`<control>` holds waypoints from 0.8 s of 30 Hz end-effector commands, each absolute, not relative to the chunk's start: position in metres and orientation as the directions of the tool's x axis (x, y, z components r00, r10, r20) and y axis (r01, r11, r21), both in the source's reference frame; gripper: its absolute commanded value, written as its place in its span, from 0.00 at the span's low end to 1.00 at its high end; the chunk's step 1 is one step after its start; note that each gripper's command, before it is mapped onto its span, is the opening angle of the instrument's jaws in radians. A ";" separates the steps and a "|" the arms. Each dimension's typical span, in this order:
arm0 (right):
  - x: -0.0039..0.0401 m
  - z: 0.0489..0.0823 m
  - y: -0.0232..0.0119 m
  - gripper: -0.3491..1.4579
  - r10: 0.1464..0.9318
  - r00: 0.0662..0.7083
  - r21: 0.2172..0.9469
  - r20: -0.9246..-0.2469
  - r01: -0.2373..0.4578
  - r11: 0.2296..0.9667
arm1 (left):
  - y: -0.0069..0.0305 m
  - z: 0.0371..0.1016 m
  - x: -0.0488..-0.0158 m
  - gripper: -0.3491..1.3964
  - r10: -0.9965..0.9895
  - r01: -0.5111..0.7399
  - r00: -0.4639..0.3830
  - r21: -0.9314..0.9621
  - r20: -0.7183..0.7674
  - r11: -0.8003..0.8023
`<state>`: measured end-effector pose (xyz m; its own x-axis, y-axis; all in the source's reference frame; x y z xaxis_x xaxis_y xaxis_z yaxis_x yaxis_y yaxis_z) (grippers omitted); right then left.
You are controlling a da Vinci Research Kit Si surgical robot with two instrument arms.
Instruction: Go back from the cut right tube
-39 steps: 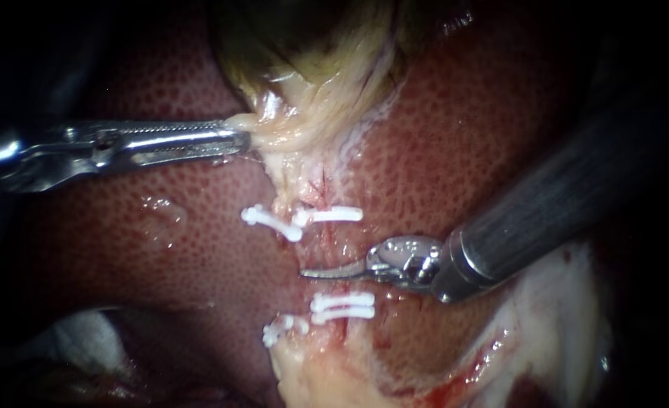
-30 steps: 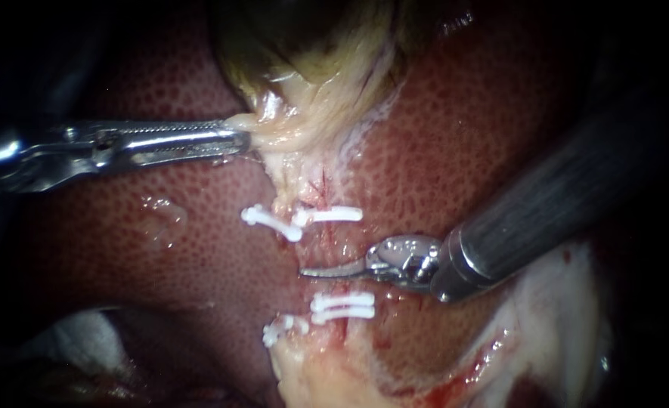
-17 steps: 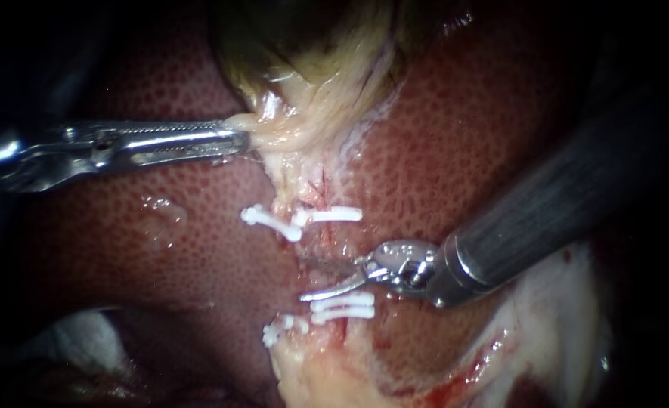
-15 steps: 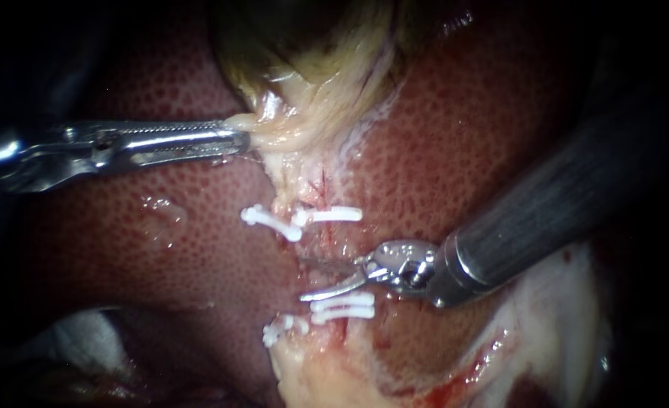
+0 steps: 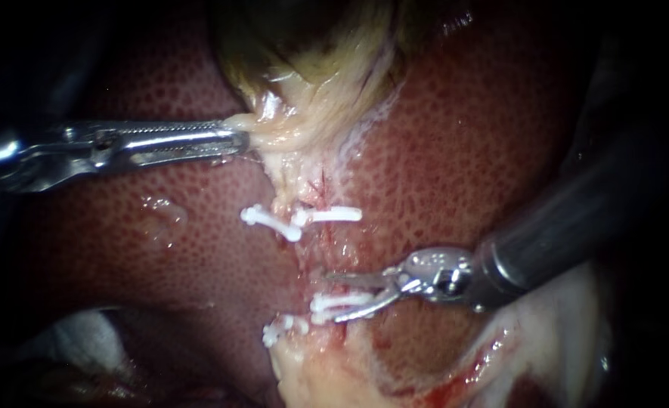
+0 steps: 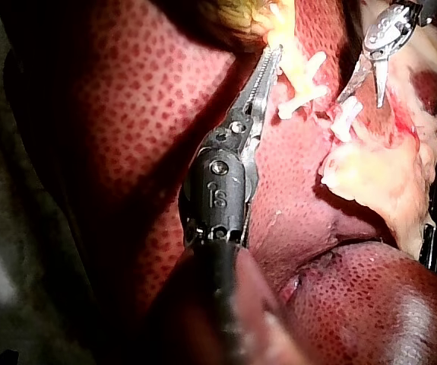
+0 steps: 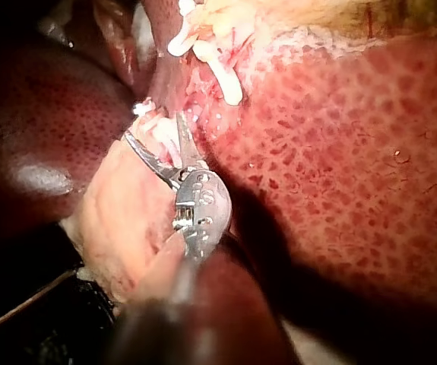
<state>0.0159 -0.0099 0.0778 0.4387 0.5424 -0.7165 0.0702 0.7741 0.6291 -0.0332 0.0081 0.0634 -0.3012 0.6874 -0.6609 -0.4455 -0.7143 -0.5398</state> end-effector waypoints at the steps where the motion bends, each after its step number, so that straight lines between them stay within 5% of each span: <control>1: 0.0154 0.0773 -0.0095 0.98 0.530 0.437 0.613 -0.727 0.065 0.787 | 0.0081 0.0635 -0.0332 0.00 0.687 -0.446 -0.301 -0.540 -0.661 -0.714; 16: 0.0093 0.0700 -0.0029 0.98 0.381 0.453 0.424 -0.806 -0.007 0.906 | 0.0080 0.0635 -0.0332 0.00 0.687 -0.446 -0.301 -0.539 -0.661 -0.714; 24: 0.0084 0.0697 -0.0027 0.98 0.381 0.467 0.408 -0.798 -0.046 0.912 | 0.0073 0.0647 -0.0340 0.00 0.683 -0.452 -0.302 -0.531 -0.665 -0.717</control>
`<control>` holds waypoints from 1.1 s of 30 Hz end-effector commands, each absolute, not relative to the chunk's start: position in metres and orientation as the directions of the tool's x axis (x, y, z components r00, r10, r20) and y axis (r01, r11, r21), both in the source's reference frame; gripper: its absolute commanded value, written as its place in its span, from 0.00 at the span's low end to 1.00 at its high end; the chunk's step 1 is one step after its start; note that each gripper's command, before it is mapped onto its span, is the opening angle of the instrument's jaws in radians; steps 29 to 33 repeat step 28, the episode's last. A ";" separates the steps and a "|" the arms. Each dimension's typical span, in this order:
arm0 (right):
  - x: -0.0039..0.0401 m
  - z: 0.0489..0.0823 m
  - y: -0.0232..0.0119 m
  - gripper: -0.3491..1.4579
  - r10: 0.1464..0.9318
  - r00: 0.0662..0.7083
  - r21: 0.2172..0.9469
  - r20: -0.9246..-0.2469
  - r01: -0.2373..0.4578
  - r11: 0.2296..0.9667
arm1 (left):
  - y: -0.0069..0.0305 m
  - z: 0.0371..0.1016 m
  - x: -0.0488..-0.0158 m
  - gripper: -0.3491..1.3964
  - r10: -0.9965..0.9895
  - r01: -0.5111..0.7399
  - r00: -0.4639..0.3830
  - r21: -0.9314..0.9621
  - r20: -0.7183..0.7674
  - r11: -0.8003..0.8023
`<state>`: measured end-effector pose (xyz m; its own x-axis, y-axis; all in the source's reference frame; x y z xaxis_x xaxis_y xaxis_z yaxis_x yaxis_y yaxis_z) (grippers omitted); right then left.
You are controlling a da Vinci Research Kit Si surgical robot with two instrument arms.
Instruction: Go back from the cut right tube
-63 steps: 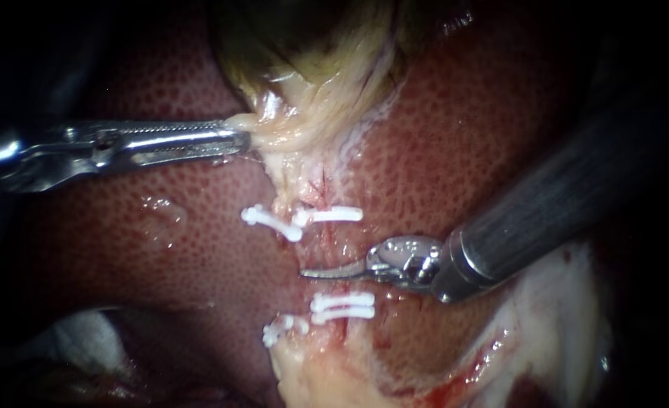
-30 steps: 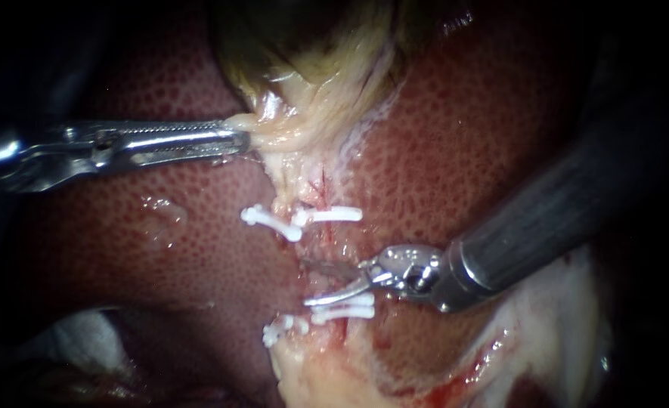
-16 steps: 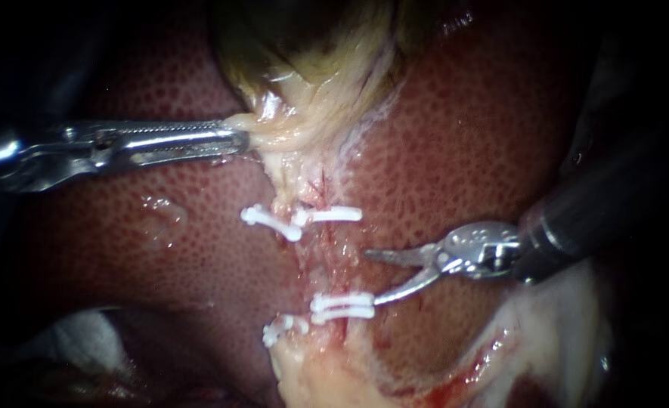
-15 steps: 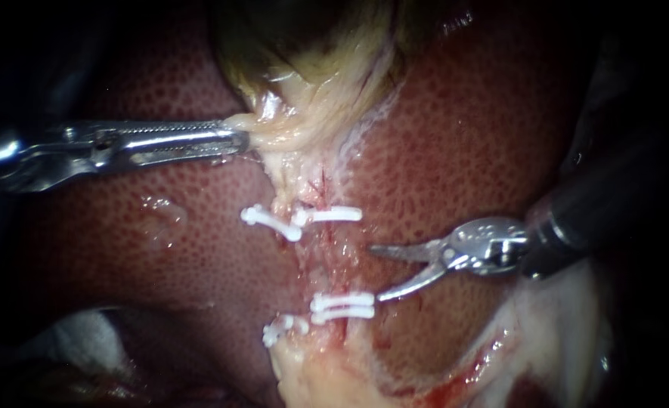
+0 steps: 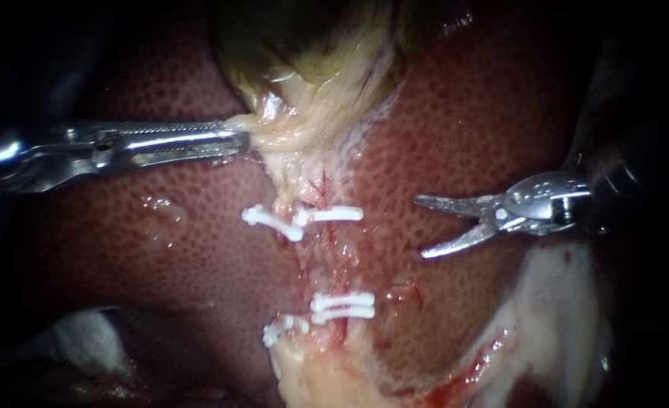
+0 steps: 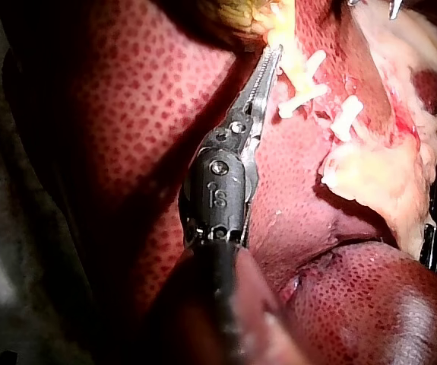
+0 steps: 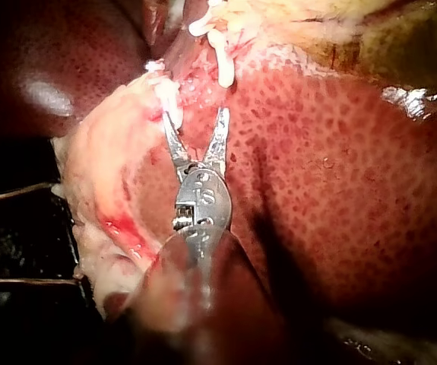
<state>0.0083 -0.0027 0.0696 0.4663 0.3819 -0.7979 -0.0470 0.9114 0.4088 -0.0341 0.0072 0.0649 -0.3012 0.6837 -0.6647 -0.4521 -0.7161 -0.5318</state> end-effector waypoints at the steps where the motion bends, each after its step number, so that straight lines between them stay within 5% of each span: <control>1: 0.0084 0.0698 -0.0027 0.98 0.382 0.466 0.411 -0.798 -0.044 0.911 | 0.0070 0.0652 -0.0343 0.00 0.681 -0.457 -0.299 -0.527 -0.668 -0.717; 14: 0.0085 0.0698 -0.0029 0.98 0.382 0.466 0.410 -0.798 -0.044 0.911 | 0.0049 0.0717 -0.0401 0.00 0.664 -0.416 -0.362 -0.523 -0.655 -0.743; 33: 0.0085 0.0697 -0.0030 0.98 0.382 0.465 0.412 -0.799 -0.039 0.910 | 0.0047 0.0723 -0.0405 0.00 0.666 -0.416 -0.365 -0.526 -0.650 -0.742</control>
